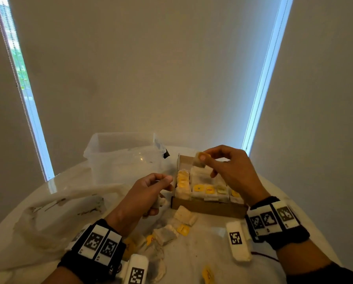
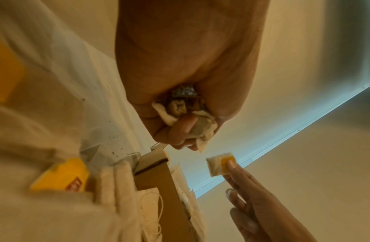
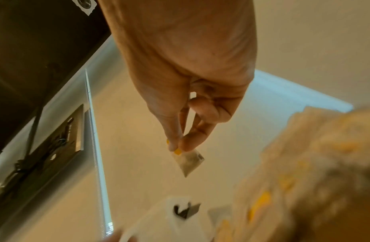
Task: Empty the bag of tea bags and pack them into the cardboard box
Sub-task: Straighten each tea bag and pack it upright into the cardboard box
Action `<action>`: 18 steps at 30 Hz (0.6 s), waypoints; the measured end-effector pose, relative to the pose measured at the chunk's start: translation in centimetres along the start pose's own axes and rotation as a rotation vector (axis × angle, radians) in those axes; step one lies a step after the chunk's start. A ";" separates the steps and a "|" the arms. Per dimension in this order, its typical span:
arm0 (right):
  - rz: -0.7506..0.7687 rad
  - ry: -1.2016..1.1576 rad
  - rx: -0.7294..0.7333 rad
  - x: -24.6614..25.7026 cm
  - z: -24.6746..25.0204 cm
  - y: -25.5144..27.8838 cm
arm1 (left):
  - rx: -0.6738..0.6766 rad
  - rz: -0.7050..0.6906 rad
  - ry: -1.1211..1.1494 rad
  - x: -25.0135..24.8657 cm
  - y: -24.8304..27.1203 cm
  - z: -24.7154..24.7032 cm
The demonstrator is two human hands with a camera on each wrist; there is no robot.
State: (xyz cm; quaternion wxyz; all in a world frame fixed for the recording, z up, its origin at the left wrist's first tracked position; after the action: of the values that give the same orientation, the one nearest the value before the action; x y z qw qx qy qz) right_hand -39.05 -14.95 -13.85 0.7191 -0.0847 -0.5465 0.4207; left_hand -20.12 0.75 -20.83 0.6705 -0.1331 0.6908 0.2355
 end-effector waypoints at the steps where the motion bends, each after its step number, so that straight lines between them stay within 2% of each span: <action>1: -0.005 0.040 0.006 -0.4 1.2 -0.7 | 0.003 0.000 0.003 0.0 0.0 0.1; 7: -0.118 0.221 0.156 -3.9 3.9 -3.0 | 0.009 0.008 0.023 0.2 -0.3 0.1; 18: -0.190 0.204 0.459 -5.8 1.7 -3.5 | 0.006 0.020 0.044 0.2 -0.2 0.1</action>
State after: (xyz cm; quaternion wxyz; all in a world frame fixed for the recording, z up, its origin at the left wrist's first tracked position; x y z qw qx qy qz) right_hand -39.01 -21.82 -15.27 0.8070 0.0904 -0.3670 0.4537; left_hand -19.91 0.66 -21.01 0.6533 -0.1291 0.7074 0.2370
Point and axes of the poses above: each hand's wrist, its own y-axis away from the middle knuckle, its own z-axis out of the back of the hand, x = y × z, the point moved 2 cm from there along -y, towards the middle knuckle, and after that the axes turned 10 degrees about z, right-handed, at the moved point
